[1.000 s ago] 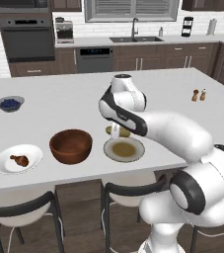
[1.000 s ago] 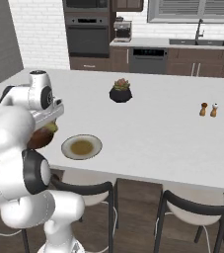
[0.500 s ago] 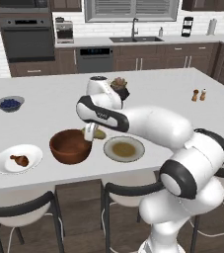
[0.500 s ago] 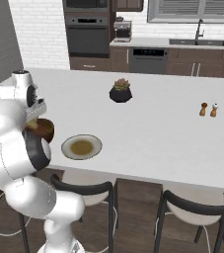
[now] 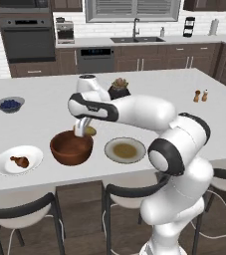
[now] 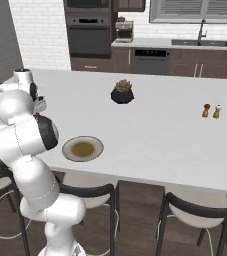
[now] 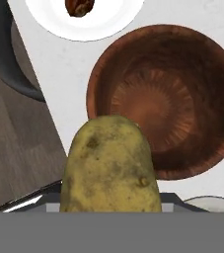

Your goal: Pick the chicken drumstick and potato from their plates and place them in the bowl. Then put the bowl in the fridge.

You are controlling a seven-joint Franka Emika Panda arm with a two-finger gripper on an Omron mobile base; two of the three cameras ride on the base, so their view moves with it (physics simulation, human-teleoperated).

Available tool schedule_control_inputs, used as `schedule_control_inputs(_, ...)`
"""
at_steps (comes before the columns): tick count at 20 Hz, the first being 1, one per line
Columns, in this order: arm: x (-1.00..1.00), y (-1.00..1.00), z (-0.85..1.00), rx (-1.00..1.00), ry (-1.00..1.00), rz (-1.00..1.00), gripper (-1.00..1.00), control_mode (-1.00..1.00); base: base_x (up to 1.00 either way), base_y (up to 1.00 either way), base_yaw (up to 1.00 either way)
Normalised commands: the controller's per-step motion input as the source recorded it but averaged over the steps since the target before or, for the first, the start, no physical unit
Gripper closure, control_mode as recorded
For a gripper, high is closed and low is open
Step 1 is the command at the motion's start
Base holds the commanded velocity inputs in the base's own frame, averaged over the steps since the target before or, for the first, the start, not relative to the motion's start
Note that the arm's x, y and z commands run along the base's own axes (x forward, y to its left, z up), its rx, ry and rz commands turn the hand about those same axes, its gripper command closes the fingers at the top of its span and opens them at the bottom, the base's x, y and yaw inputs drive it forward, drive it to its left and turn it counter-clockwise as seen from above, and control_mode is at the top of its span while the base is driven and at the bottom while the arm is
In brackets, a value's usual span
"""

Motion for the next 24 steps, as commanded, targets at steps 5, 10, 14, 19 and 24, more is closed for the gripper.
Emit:
schedule_control_inputs(5, 0.44, 0.15, -0.41, 0.00, 0.00, 0.00, 1.00, -1.00, 0.00, 0.00, 0.00)
schedule_control_inputs(10, 0.15, 0.17, -0.43, 0.00, 0.00, 0.00, 1.00, -1.00, 0.00, 0.00, 0.00)
schedule_control_inputs(14, 0.00, 0.03, -0.51, 0.00, 0.00, 0.00, 1.00, -1.00, 0.00, 0.00, 0.00)
schedule_control_inputs(19, 0.01, 0.00, -0.44, 0.00, 0.00, 0.00, 1.00, -1.00, 0.00, 0.00, 0.00)
schedule_control_inputs(24, 0.21, 0.00, -0.29, 0.00, 0.00, 0.00, 1.00, -1.00, 0.00, 0.00, 0.00)
